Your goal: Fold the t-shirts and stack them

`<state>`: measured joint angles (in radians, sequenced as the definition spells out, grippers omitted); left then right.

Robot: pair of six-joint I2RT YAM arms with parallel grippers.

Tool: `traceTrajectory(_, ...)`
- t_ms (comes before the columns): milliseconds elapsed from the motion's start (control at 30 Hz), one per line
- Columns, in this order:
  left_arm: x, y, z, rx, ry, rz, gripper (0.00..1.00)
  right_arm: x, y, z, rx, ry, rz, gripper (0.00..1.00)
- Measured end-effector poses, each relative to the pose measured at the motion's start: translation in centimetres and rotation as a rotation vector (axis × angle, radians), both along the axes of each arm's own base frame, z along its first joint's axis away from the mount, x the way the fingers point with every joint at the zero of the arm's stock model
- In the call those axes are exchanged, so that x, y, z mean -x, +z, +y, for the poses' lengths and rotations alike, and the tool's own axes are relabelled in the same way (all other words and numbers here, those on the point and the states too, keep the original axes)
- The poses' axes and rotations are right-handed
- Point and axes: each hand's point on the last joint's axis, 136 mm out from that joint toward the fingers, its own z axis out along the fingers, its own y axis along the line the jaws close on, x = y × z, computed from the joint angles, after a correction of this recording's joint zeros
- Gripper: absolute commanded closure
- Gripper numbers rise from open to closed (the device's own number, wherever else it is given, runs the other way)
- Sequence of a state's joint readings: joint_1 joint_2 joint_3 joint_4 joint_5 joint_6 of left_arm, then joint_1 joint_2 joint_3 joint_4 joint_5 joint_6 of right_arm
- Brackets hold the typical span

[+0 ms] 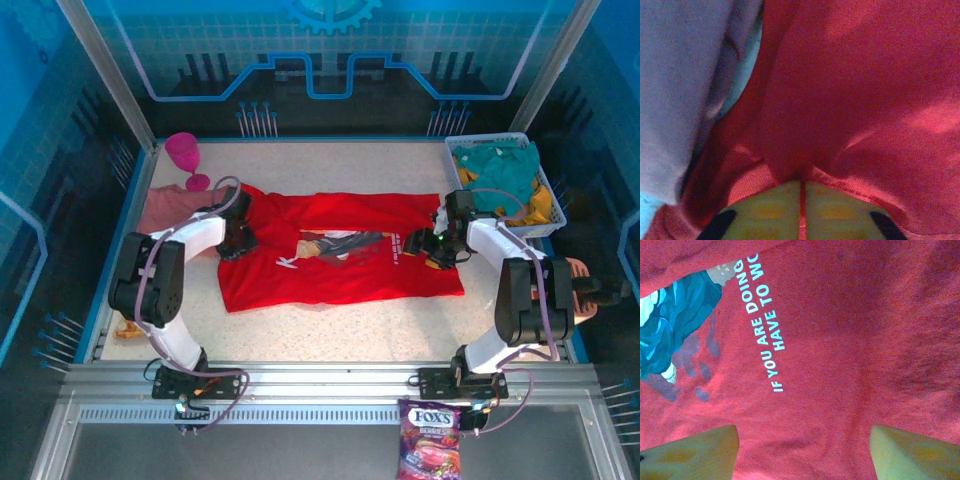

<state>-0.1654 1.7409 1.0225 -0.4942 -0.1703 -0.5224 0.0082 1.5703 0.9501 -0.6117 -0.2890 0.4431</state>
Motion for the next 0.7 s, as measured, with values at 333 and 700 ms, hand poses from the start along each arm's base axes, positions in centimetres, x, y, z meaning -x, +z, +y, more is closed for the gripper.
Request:
traceTrajectory(333,-0.7,2.7,1.4,-0.11,-0.059,0.031,1.0,0.0,0.0,0.0,0.001,-0.001,0.0,0.3)
traceTrajectory(700,1.9,3.7,1.8,-0.115,-0.053,0.1,0.59,-0.2,0.1,-0.4,0.023,-0.007,-0.004,0.29)
